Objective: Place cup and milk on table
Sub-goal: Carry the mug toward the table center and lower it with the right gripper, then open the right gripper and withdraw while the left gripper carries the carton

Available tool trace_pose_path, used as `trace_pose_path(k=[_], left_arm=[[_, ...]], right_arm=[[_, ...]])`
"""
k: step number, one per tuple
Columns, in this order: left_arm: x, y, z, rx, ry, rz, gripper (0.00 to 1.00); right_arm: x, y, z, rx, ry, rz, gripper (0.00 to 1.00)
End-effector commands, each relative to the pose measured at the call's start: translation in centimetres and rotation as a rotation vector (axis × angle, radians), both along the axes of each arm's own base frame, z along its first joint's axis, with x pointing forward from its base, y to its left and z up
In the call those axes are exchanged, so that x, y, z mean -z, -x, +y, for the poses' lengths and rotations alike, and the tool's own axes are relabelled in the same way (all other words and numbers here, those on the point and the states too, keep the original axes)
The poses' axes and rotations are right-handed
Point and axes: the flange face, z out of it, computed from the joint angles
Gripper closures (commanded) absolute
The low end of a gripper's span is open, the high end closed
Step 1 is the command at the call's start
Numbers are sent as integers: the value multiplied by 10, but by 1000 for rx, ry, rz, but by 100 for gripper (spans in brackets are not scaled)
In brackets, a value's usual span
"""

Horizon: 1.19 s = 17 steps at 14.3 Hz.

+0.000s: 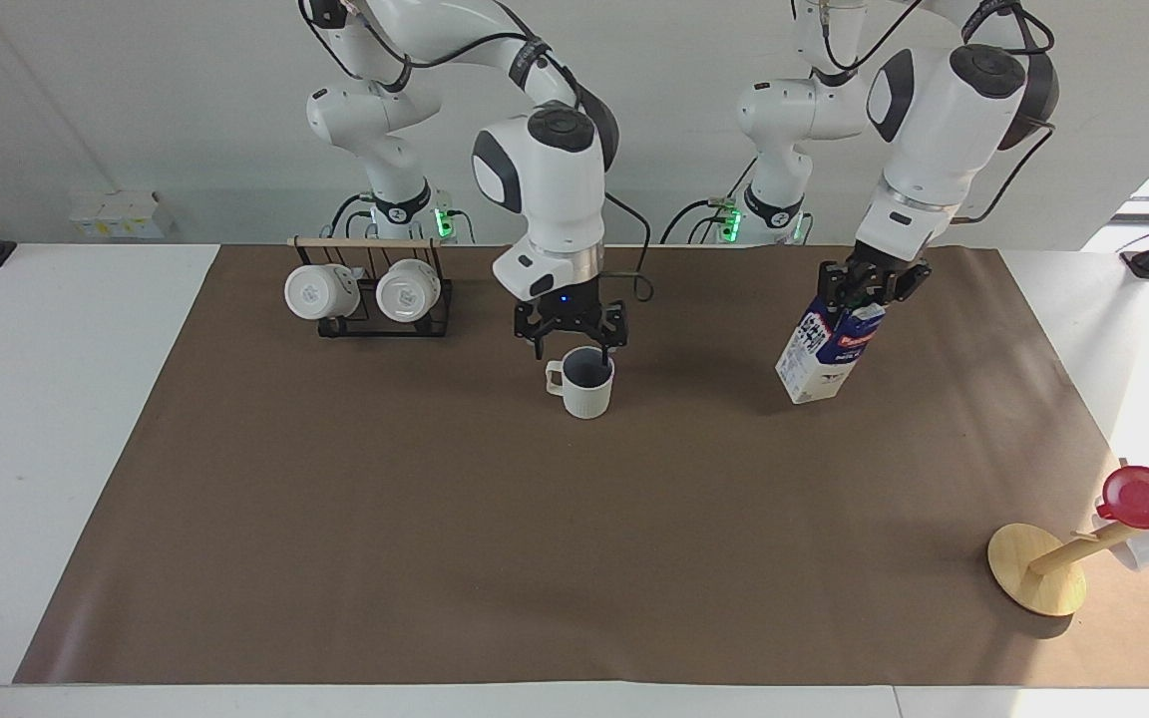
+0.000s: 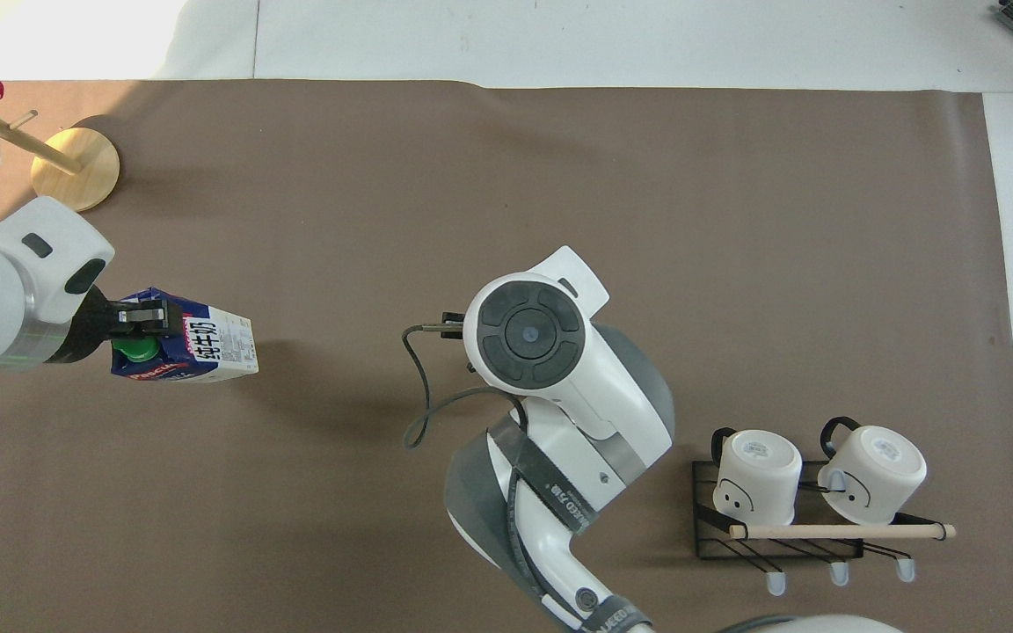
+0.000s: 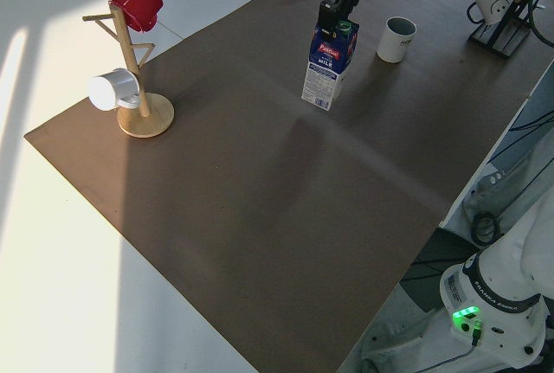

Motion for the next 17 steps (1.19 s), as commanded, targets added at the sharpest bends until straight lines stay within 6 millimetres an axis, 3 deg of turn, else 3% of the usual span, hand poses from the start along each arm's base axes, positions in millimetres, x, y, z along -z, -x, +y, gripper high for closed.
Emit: trace_pose_path(k=[1,5,8,11,14,17], left_arm=[[-9,9,-31,-22,-3,12,48],[-10,23,-79,-21,12,-3,48],[-12,35,-108,-20,23,-14,48],[-11,41,-129,6,38,-35,48],[13,38,-154,17,38,-30,48],[31,31,-167,12,43,-35,48]], right_arm=[[-39,3,-57,31,-2,23,0],[-91,-7,-152,31,10,-23,0],[-118,-6,-196,-14,18,-15,0],[-163,-12,-246,-40,-7,-9,0],[-170,-7,-279,-51,13,58,0],[-195,2,-289,-41,17,90,0]])
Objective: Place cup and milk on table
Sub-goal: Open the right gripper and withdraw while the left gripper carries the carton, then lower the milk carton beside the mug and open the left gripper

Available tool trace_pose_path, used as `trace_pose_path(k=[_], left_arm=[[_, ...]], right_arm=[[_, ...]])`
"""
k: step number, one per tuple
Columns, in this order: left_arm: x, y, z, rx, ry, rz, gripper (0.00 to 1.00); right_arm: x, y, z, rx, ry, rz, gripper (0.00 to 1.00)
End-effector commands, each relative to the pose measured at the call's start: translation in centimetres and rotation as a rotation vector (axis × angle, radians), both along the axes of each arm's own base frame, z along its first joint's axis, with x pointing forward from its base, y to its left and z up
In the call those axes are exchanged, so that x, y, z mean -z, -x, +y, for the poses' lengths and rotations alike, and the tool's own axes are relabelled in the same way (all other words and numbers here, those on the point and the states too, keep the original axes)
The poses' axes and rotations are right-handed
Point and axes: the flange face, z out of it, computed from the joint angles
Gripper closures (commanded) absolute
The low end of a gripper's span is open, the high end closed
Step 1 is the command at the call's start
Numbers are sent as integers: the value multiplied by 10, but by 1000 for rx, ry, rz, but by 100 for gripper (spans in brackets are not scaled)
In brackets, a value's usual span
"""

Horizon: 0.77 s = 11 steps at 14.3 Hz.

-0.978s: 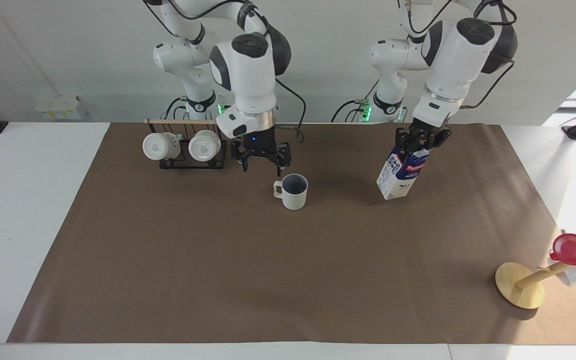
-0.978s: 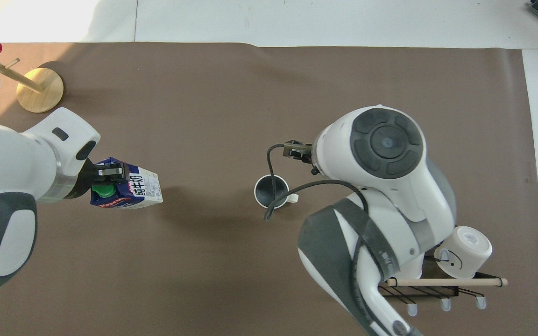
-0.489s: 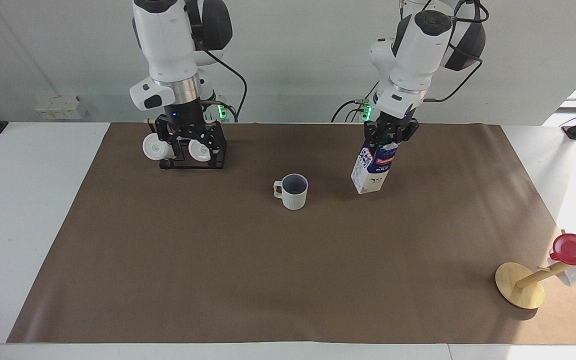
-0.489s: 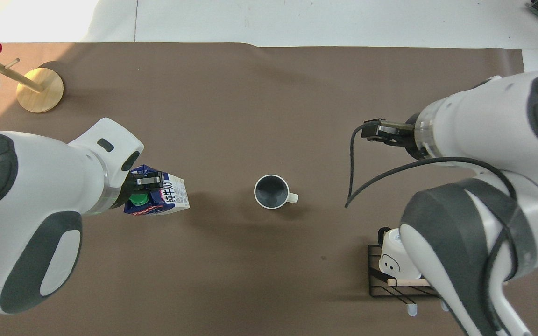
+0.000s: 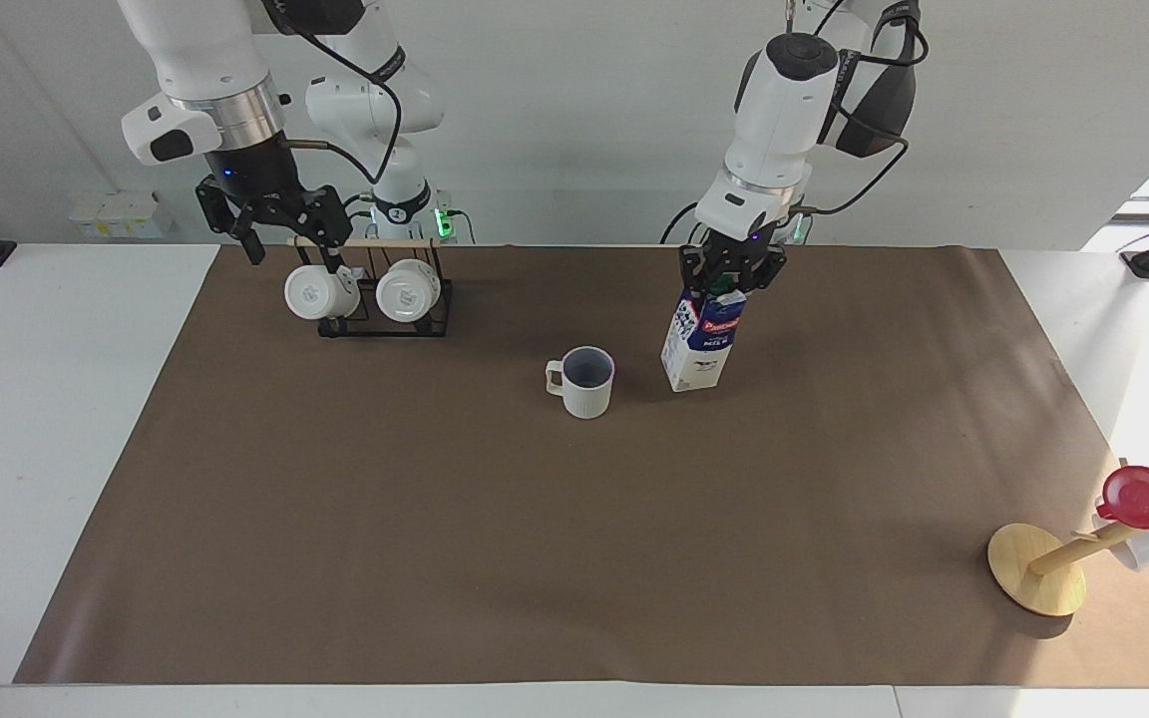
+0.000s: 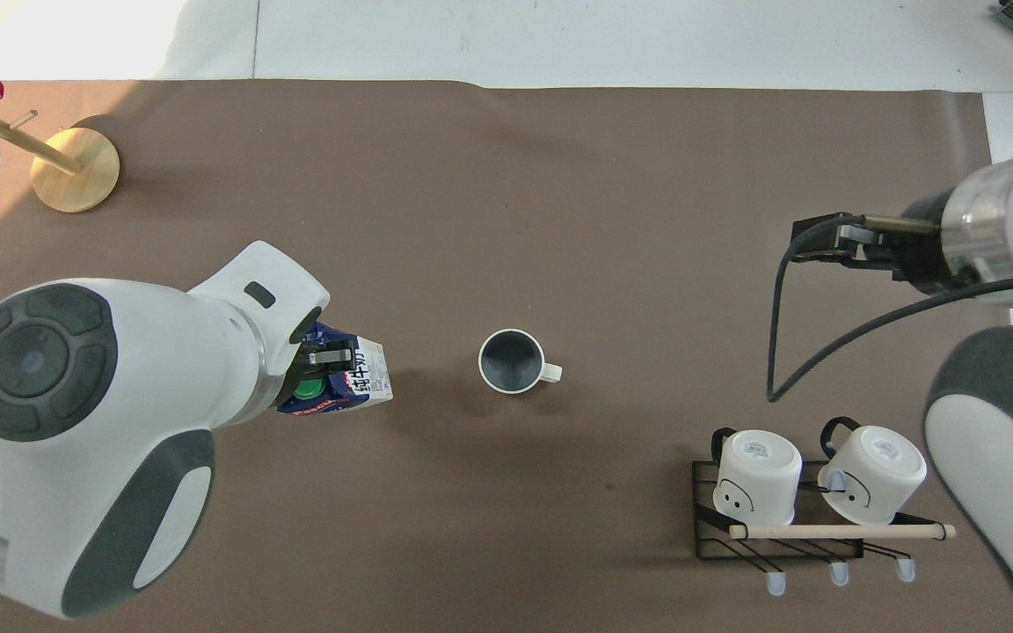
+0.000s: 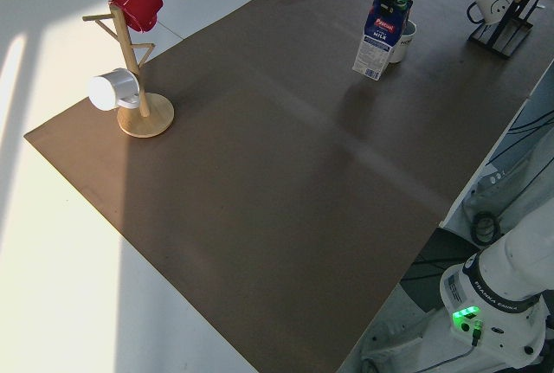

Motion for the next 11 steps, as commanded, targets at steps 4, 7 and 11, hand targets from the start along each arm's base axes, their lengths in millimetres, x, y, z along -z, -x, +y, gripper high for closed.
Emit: trace_pose_path(k=[4,7,11], left_arm=[[32,-8,-19,10,-35,-9,48],[48,-10,-28,6,-59,-10,48],[48,-4,-36,4,-57,-10,48]], right_arm=[[-20,1,-11,-23,-25,47,0],[-18,4,-13,-45,-19,57,0],[-15,8,-12,-84,-12,63,0]])
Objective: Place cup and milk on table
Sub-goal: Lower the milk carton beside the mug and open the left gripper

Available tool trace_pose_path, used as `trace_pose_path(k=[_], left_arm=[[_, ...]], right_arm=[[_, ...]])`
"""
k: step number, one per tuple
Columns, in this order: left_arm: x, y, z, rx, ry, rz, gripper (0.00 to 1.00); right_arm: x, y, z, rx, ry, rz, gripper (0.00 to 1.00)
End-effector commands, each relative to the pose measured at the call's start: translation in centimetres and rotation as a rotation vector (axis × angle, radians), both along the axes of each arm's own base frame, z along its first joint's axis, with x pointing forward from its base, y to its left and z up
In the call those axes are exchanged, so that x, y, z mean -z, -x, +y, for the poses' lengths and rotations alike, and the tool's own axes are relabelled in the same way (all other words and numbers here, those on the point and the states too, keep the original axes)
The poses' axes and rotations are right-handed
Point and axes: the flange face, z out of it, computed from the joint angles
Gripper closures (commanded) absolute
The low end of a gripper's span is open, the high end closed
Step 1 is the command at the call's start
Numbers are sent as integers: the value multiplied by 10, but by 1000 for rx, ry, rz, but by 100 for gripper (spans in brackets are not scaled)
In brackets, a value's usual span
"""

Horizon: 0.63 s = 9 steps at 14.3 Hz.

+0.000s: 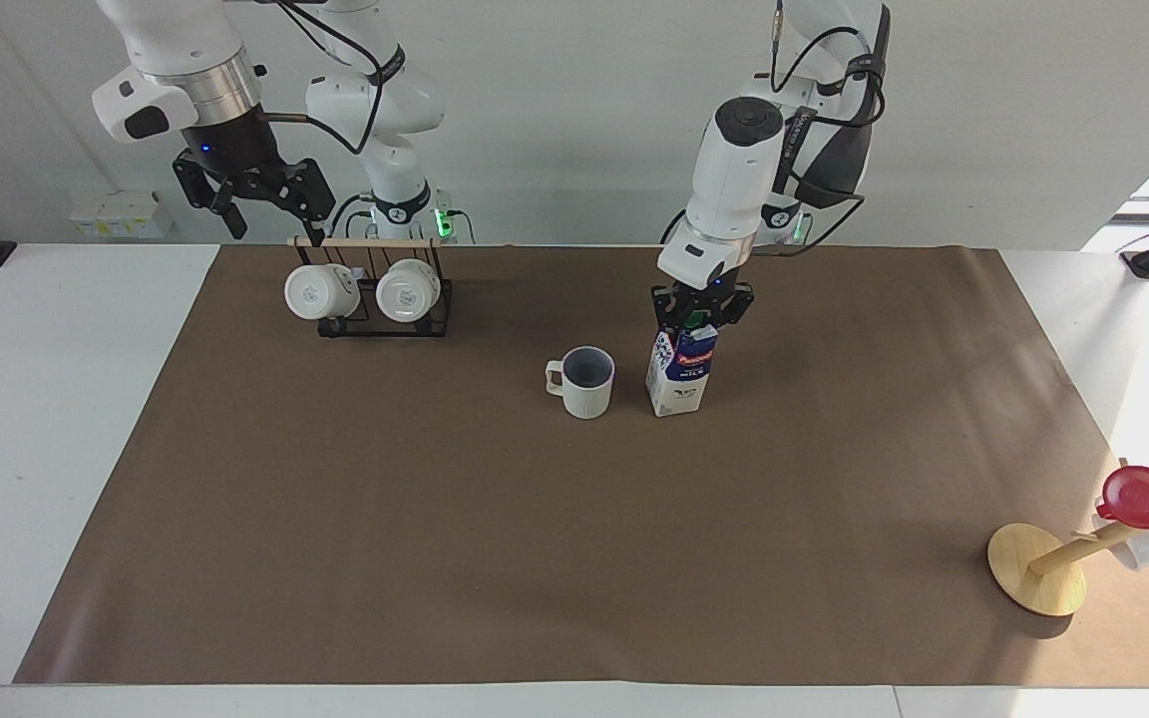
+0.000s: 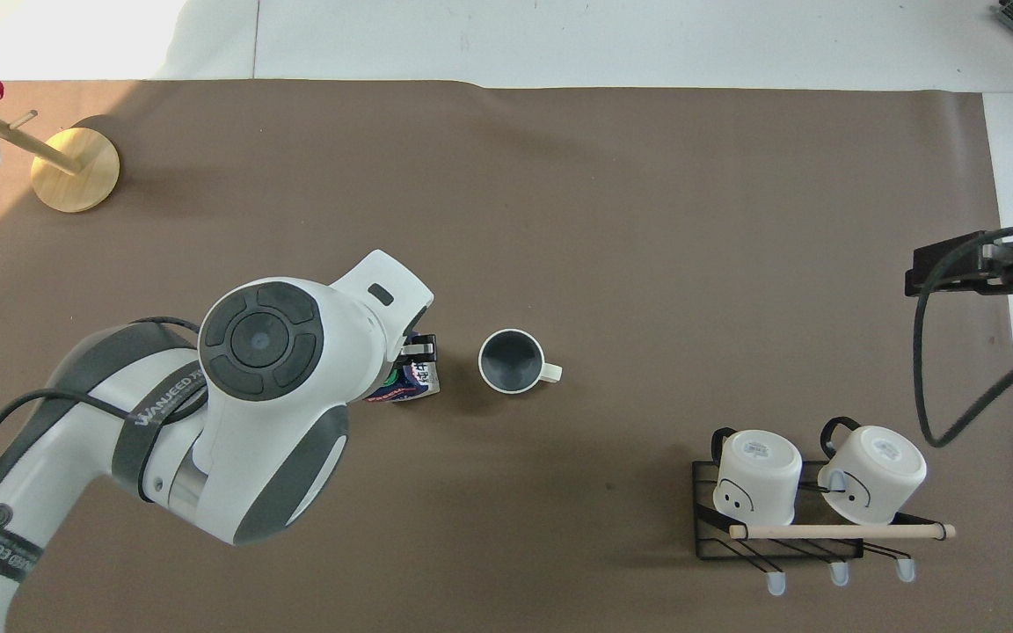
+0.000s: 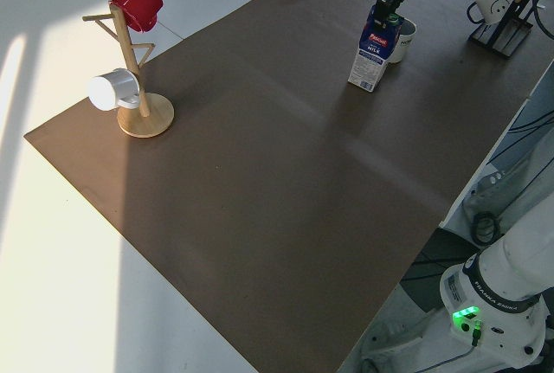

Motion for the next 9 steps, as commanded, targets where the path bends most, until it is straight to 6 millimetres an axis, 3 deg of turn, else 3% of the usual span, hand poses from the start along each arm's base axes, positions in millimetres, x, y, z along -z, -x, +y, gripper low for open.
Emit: trace_pose_path(k=[1,3,6,8,9], left_arm=[[-3,3,-6,-8,-12,-25,48],[-4,3,-6,-8,-12,-26,47],[-4,3,-6,-7,-13,-25,33],[-5,3,-6,-7,-12,-27,17],[-4,3,-6,-7,-13,-25,0]], right_arm=[[0,4,-2,-20,-22,14,0],[-1,4,-2,-25,-25,13,0],[0,3,-3,-24,-25,14,0],[-1,4,-3,-24,-25,13,0],[-1,4,-3,-24,-25,13,0]])
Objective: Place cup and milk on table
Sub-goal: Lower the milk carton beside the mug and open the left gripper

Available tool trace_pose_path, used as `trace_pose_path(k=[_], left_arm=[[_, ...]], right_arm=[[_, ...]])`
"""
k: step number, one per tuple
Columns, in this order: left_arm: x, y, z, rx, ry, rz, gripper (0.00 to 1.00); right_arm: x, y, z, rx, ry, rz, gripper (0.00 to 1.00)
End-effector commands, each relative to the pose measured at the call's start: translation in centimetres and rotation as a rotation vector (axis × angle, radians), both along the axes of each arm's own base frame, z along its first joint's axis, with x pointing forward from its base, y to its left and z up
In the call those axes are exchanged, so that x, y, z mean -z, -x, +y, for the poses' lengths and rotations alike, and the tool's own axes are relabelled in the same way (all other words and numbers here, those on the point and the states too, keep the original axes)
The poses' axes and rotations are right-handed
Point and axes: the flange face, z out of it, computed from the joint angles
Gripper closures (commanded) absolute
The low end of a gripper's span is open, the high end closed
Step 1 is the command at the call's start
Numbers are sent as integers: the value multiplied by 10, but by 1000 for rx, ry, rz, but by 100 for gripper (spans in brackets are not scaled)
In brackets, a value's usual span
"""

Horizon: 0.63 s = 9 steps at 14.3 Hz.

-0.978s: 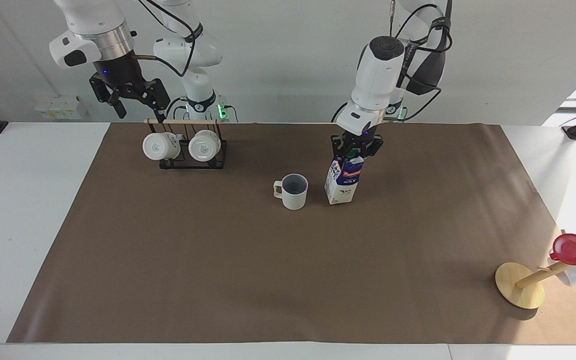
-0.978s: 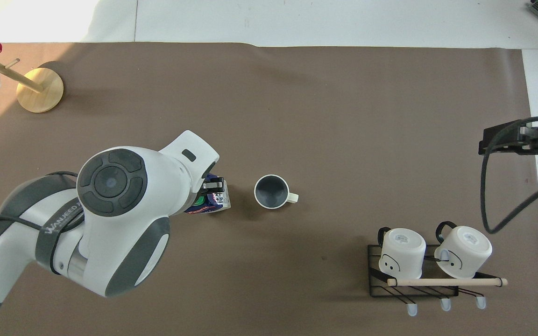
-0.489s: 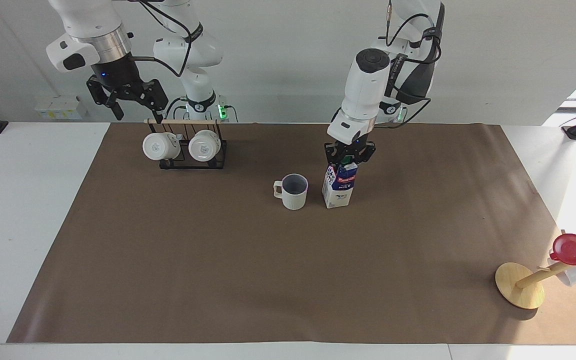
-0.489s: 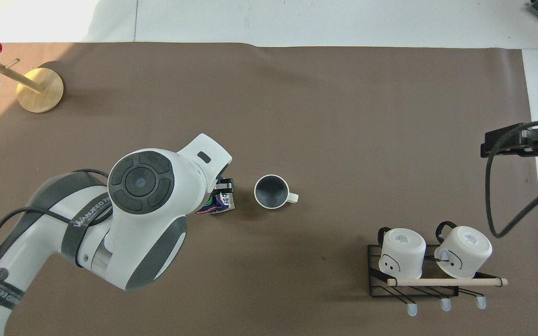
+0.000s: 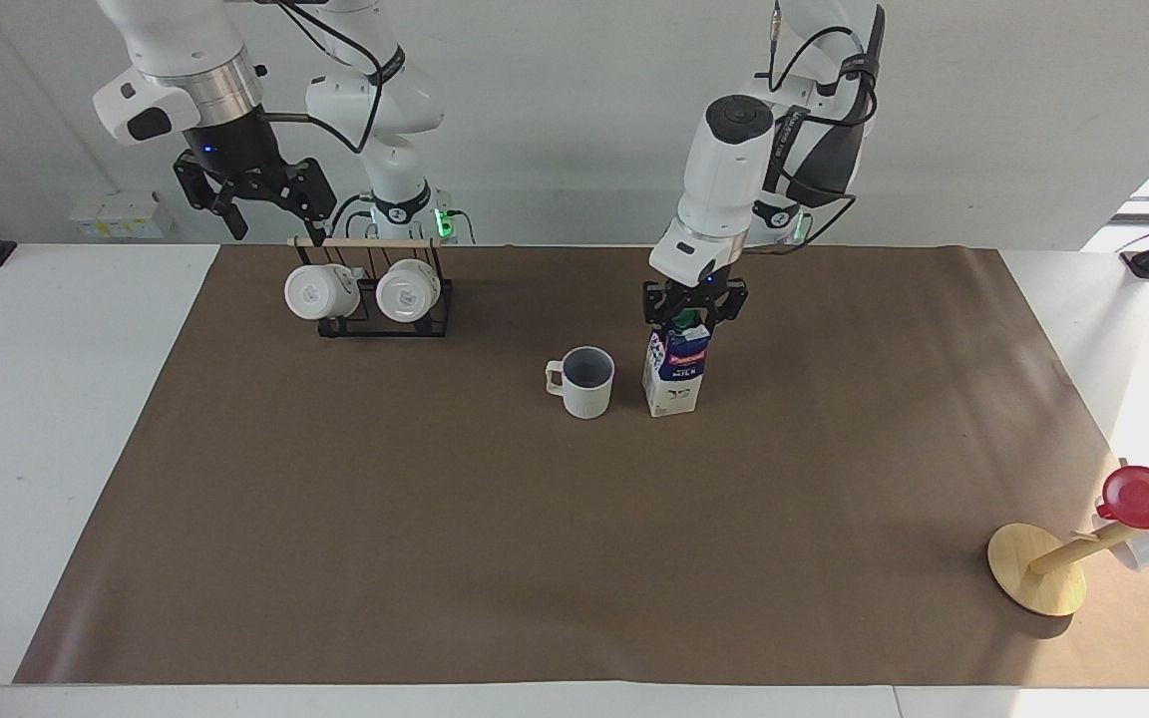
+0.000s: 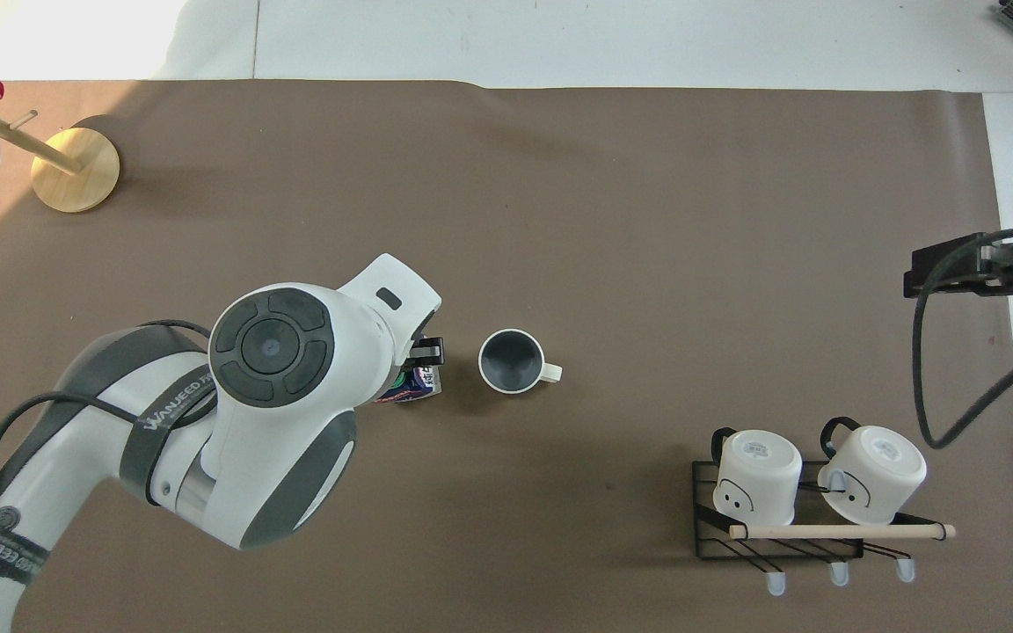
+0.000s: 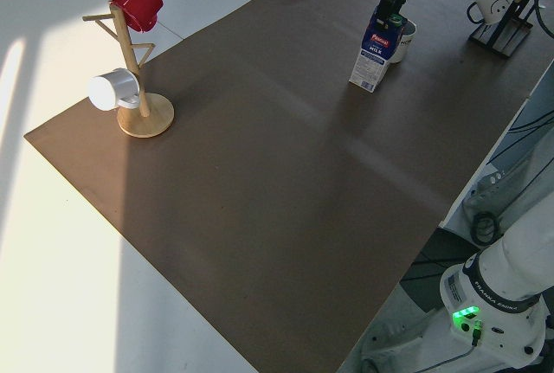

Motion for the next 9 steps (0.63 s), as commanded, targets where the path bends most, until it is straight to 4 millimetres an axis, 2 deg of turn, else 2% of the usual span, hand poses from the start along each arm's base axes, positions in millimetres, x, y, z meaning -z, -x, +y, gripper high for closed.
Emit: trace_pose_path(k=[1,3,4,7,9], left_arm=[[-4,0,-2,-6,-13,-24,0],[-8,1,-3,4,-22,-26,0],[-16,1,-3,9,-19,-37,0],[-49,-3,3,3,-36,-18,0],[-71,-10,16,31,-45,-12,0]], right_arm=[[-1,4,-4,-19,-24,11,0],[-1,3,-4,-19,-24,12,0],[-1,3,-3,-20,-24,12,0],[-1,4,-3,-20,-24,11,0],[-1,4,-3,-20,-24,11,0]])
